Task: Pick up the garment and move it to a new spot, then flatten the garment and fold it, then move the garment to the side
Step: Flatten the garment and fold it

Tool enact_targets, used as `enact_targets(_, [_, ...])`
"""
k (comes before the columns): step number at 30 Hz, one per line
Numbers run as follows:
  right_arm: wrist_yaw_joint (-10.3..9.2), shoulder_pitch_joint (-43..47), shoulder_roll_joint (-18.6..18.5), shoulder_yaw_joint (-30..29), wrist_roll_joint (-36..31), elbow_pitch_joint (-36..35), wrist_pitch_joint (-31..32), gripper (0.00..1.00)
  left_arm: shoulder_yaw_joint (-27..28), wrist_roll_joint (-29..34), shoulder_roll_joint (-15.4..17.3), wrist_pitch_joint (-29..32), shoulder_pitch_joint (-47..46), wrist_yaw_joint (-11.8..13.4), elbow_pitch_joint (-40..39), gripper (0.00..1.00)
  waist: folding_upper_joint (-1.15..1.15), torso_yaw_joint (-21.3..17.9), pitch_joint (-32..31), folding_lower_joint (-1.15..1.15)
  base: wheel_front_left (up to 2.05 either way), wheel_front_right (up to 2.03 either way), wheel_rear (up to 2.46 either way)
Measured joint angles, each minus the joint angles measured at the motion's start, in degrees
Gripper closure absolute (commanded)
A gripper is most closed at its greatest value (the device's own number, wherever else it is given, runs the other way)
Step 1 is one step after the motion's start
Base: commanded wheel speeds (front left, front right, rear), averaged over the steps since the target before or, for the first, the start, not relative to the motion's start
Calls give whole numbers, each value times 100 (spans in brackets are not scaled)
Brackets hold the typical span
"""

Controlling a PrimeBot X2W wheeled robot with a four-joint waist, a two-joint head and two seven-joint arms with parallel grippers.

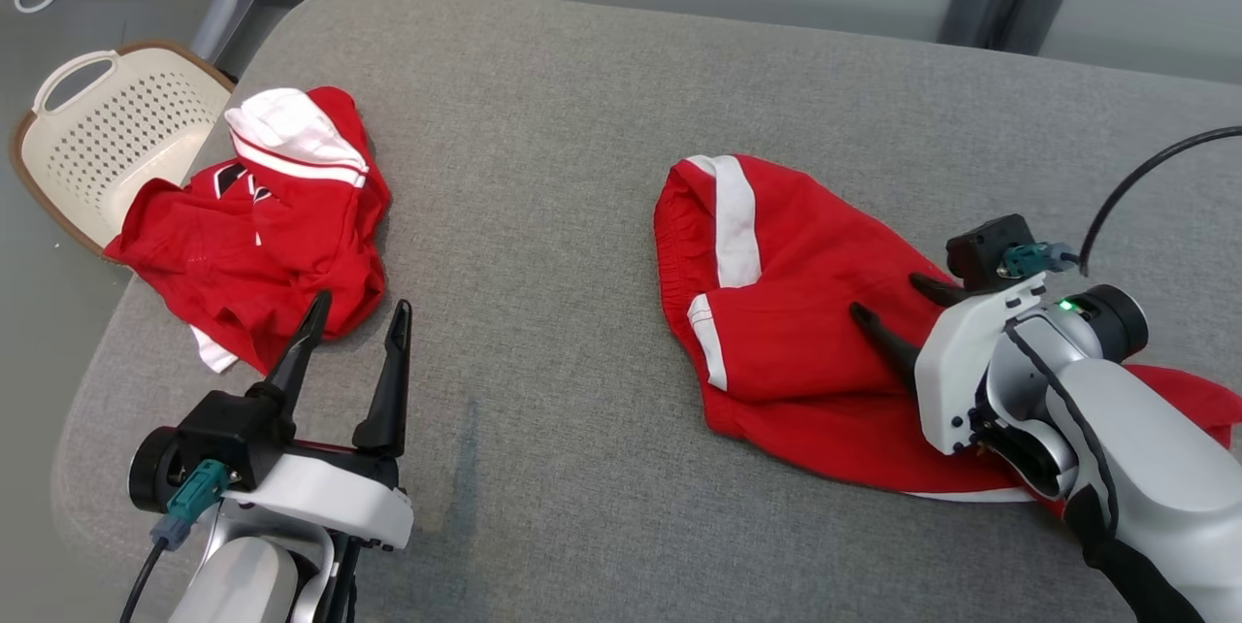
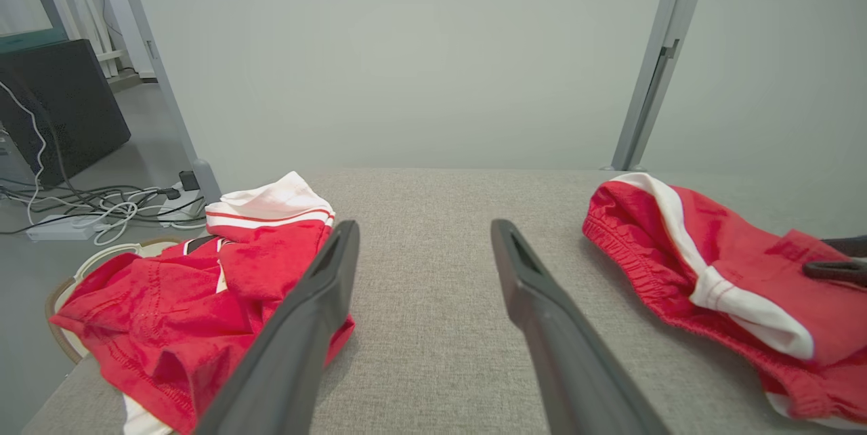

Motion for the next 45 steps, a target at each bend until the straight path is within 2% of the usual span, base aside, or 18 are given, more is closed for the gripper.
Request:
enact_targets(1, [0, -45, 2, 66, 29, 56, 30, 58, -1, 4, -18, -21, -8, -8, 30, 0, 0, 16, 18, 0, 0, 0, 0])
enact_targets(2, [0, -88, 12, 115, 96, 119, 34, 100, 3, 15, -32, -27, -21, -18, 52, 0, 0, 25, 34, 0, 0, 0, 0])
enact_targets(7, [0, -275, 14, 305, 296, 250, -46, 100, 70, 54, -80, -45, -69, -53, 131, 0, 0, -29, 81, 0, 0, 0, 0])
enact_targets(11, [0, -318, -38, 374, 434, 165, -337, 100, 129, 93, -78, -47, -69, -63, 156, 0, 0, -134, 67, 0, 0, 0, 0])
enact_targets(18, [0, -62, -341, 58, 424, -614, -928, 100, 280, 196, -16, -54, -24, -65, 83, 0, 0, -417, 34, 0, 0, 0, 0])
enact_targets(22, [0, 627, -535, -637, 272, -1318, -1190, 100, 363, 233, 40, -54, 52, -56, 43, 0, 0, -591, 7, 0, 0, 0, 0])
enact_targets(25, [0, 1433, -542, -1312, 122, -1968, -1241, 100, 415, 241, 59, -55, 64, -34, -9, 0, 0, -700, 26, 0, 0, 0, 0])
enact_targets(29, [0, 2635, -169, -2288, -127, -2840, -1180, 100, 454, 250, 80, -54, 106, -15, -35, 0, 0, -841, 74, 0, 0, 0, 0])
enact_targets(32, [1, 3470, 229, -2936, -307, -3173, -1074, 100, 485, 253, 100, -55, 129, -9, -52, 0, 0, -942, 106, 0, 0, 0, 0])
enact_targets(34, [0, 3824, 447, -3331, -322, -3189, -1074, 100, 499, 253, 103, -55, 133, -8, -67, 0, 0, -1011, 122, 0, 0, 0, 0])
enact_targets(39, [0, 4054, 587, -3923, -294, -2819, -1177, 100, 523, 252, 155, -55, 138, -1, -81, 0, 0, -1178, 179, 0, 0, 0, 0])
enact_targets(45, [1, 3728, 438, -3704, -102, -2125, -1388, 100, 524, 250, 196, -48, 124, 27, -98, 0, 0, -1330, 227, 0, 0, 0, 0])
